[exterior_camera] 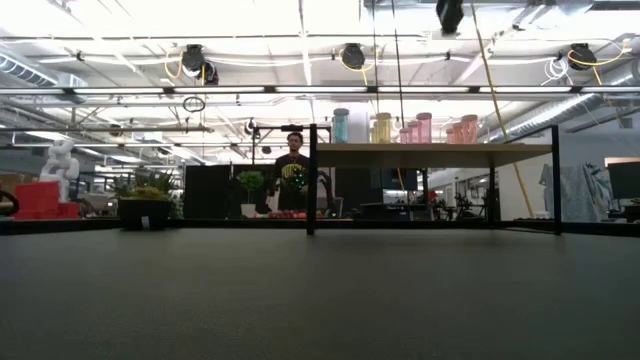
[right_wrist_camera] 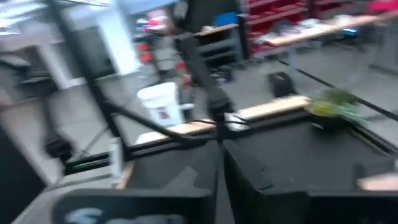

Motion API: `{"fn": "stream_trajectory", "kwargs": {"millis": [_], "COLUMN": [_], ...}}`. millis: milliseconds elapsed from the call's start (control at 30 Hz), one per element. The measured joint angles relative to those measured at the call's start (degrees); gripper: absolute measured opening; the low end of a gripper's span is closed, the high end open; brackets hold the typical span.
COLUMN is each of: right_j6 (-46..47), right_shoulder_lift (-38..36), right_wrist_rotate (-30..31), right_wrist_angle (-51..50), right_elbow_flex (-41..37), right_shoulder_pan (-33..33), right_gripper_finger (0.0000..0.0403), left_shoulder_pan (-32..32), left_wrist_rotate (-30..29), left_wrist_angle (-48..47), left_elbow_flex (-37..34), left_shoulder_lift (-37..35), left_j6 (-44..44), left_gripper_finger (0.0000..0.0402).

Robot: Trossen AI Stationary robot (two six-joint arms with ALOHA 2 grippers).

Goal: Pick and place medicine bottles onto shelf by color
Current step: Return to Home Position

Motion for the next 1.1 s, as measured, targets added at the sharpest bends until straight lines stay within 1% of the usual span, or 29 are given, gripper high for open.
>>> {"fn": "stream_trajectory", "kwargs": {"millis": [33, 100, 200, 300, 400, 500, 600, 700, 733, 833, 933, 1000, 1100], "right_j6": [-0.35, 0.47, 0.95, -2.54, -7.81, -11.64, -12.42, -11.66, -10.86, -7.92, -7.61, -7.63, -8.63], "right_shoulder_lift": [-0.45, -3.75, -11.67, -19.19, -23.76, -26.66, -29.41, -32.32, -33.28, -36.22, -38.58, -40.24, -42.42], "right_wrist_rotate": [-0.78, -1.04, 0.0, 0.14, 0.0, 0.14, 0.15, 0.25, 0.27, 0.29, 0.29, 0.29, 0.29], "right_wrist_angle": [0.03, -2.18, -8.86, -14.93, -19.5, -22.79, -22.5, -19.58, -17.23, -6.06, 0.73, 0.52, -0.37], "right_elbow_flex": [-0.02, -0.01, 0.06, -0.11, -1.02, -2.49, -5.41, -11.1, -13.73, -21.43, -27.77, -30.65, -32.48], "right_shoulder_pan": [1.37, 3.3, 4.22, 3.9, 3.29, 3.24, 3.26, 3.26, 3.26, 3.26, 3.26, 3.26, 3.26], "right_gripper_finger": [0.0015, 0.0011, 0.0009, 0.0002, 0.0003, 0.0001, 0.0001, 0.0001, 0.0001, 0.0001, 0.0, 0.0, 0.0], "left_shoulder_pan": [-0.27, -0.55, -0.56, -0.56, -0.56, -0.71, -1.22, -1.7, -1.7, -1.68, -1.48, -1.16, -0.65], "left_wrist_rotate": [0.06, -0.04, -0.3, -0.07, 1.44, 5.86, 10.46, 13.51, 14.24, 15.1, 15.18, 14.98, 15.05], "left_wrist_angle": [0.38, 0.32, -0.08, -0.41, 2.6, 7.66, 14.7, 20.23, 20.51, 20.88, 20.93, 20.87, 19.65], "left_elbow_flex": [-0.74, -1.92, -2.41, -3.61, -9.82, -20.57, -31.02, -38.46, -40.39, -44.98, -49.6, -52.53, -56.47], "left_shoulder_lift": [-1.35, -4.36, -9.02, -13.21, -16.27, -17.55, -18.59, -19.92, -20.66, -24.15, -28.9, -32.16, -37.22], "left_j6": [0.01, -0.01, 1.95, 3.61, 2.11, -1.06, 0.14, 0.04, -0.58, -2.03, -1.75, 0.54, 5.09], "left_gripper_finger": [0.001, 0.0012, 0.001, 0.0004, 0.0004, 0.0003, 0.0004, 0.0002, 0.0002, 0.0007, 0.0006, 0.0003, 0.0006]}}
